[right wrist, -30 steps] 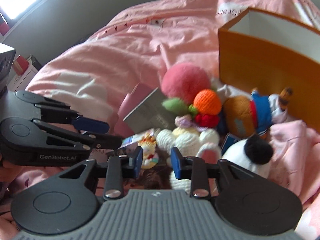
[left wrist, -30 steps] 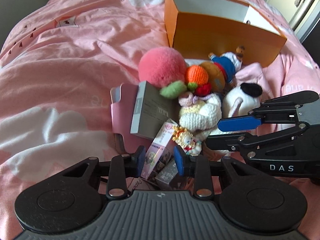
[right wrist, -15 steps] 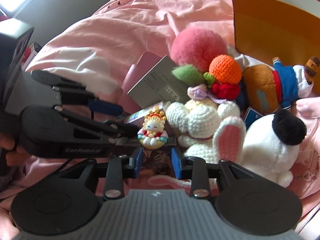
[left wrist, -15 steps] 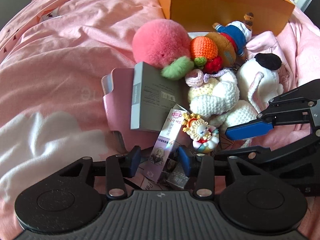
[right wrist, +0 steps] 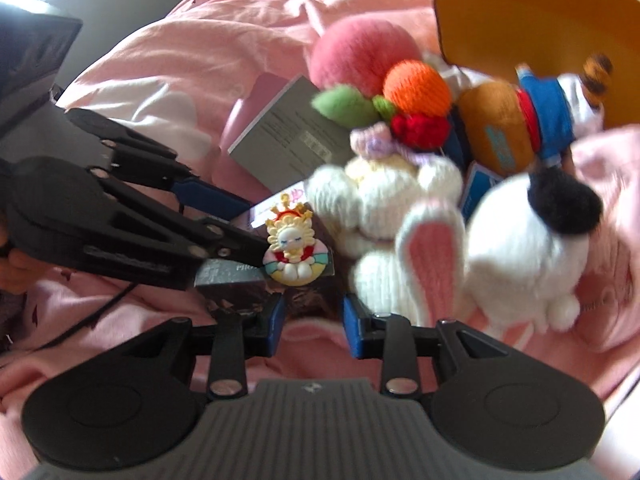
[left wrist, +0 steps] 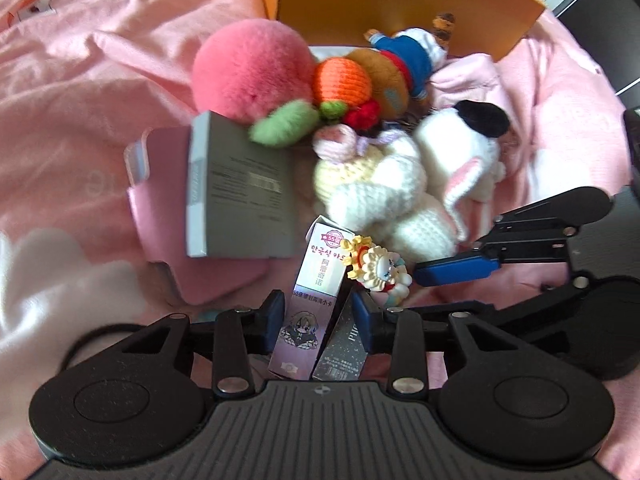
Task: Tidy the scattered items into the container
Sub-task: 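Grasp the purple-and-white card box with the left tool while the right tool approaches the dark box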
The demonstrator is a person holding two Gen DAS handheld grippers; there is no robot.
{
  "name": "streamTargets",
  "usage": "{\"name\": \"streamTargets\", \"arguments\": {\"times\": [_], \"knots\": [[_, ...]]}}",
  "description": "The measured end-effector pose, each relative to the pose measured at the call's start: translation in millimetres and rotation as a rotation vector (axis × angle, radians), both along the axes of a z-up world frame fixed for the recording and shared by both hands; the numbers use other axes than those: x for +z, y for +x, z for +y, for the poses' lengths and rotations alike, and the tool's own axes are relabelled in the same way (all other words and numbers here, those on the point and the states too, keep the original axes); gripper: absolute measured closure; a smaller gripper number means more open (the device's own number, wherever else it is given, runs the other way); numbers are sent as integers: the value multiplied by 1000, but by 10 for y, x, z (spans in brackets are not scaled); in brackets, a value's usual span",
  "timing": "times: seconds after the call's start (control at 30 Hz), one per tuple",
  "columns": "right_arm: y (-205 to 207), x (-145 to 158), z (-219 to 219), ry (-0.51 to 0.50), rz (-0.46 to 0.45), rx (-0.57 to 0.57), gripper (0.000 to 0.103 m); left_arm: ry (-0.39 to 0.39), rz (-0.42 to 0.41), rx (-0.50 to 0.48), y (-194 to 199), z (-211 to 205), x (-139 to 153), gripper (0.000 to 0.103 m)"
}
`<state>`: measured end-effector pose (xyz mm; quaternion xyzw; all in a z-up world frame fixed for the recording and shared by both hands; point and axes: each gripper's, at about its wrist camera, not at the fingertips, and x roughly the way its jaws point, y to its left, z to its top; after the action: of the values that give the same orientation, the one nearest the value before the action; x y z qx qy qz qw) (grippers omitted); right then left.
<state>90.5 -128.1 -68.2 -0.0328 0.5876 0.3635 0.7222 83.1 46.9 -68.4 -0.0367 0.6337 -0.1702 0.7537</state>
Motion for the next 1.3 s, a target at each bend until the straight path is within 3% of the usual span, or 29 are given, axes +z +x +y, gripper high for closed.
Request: {"name": "streamTargets", "arguments": {"times": [0.27, 0.4, 0.5, 0.57, 0.73, 0.93, 1.03, 1.2, 1.3], "knots": [[4, -31, -160, 55, 75, -108, 63, -4, 18, 24, 24, -147, -110, 53], [-2, -36, -225, 54, 92, -141, 63, 53, -17, 32, -33, -182, -66, 53], [-18, -49, -218, 73, 123, -131, 62, 106, -41, 69, -53, -137, -27, 58], [-22, -69, -199, 91, 154, -131, 62, 95, -30, 89, -54, -79, -35, 62], [31, -150, -218, 112, 211, -190, 62, 65, -9, 162, -91, 38, -56, 61], [110, -193, -308, 127, 238, -268, 63, 118, -55, 260, -230, -21, -26, 62], [125, -159, -294, 128, 229, -253, 62, 162, -62, 273, -316, -36, -39, 64], [150, -154, -238, 103, 237, -256, 61, 146, -47, 260, -440, -81, -58, 67], [162, -180, -243, 95, 281, -297, 52, 125, -41, 256, -481, -87, -46, 69]]}}
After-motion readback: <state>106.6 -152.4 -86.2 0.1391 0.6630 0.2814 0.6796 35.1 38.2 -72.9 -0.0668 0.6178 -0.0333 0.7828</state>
